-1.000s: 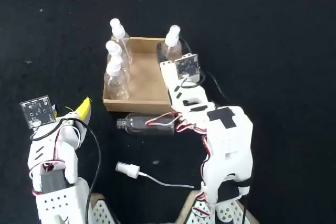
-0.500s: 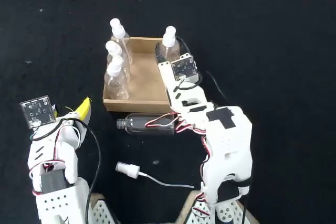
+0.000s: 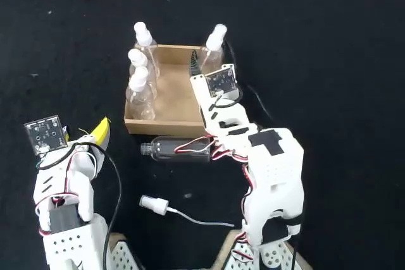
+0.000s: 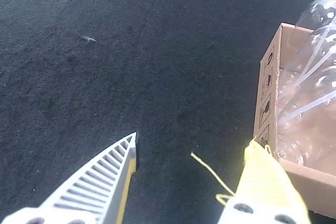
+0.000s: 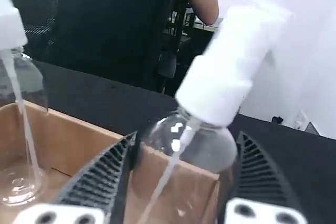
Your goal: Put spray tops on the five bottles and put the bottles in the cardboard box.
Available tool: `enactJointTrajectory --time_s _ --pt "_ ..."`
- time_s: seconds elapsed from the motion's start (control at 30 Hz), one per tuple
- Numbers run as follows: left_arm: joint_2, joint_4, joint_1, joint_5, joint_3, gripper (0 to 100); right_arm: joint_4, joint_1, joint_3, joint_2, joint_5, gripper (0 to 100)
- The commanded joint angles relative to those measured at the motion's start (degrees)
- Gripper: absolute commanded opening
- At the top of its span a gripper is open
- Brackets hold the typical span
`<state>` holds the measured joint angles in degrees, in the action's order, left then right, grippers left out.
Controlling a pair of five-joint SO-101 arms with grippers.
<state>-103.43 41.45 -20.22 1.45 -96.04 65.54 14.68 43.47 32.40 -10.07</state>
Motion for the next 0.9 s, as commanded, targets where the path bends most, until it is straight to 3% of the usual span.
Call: enactJointTrajectory --time_s 0.0,0.87 --pt "-0.4 -1.3 -0.4 -0.6 -1.3 21 -0.2 0.5 0.1 -4.2 -0.5 20.4" --pt "-0.4 -1.3 -0.4 -0.6 -1.3 21 -2.4 1.3 3.6 -8.0 -0.7 20.6"
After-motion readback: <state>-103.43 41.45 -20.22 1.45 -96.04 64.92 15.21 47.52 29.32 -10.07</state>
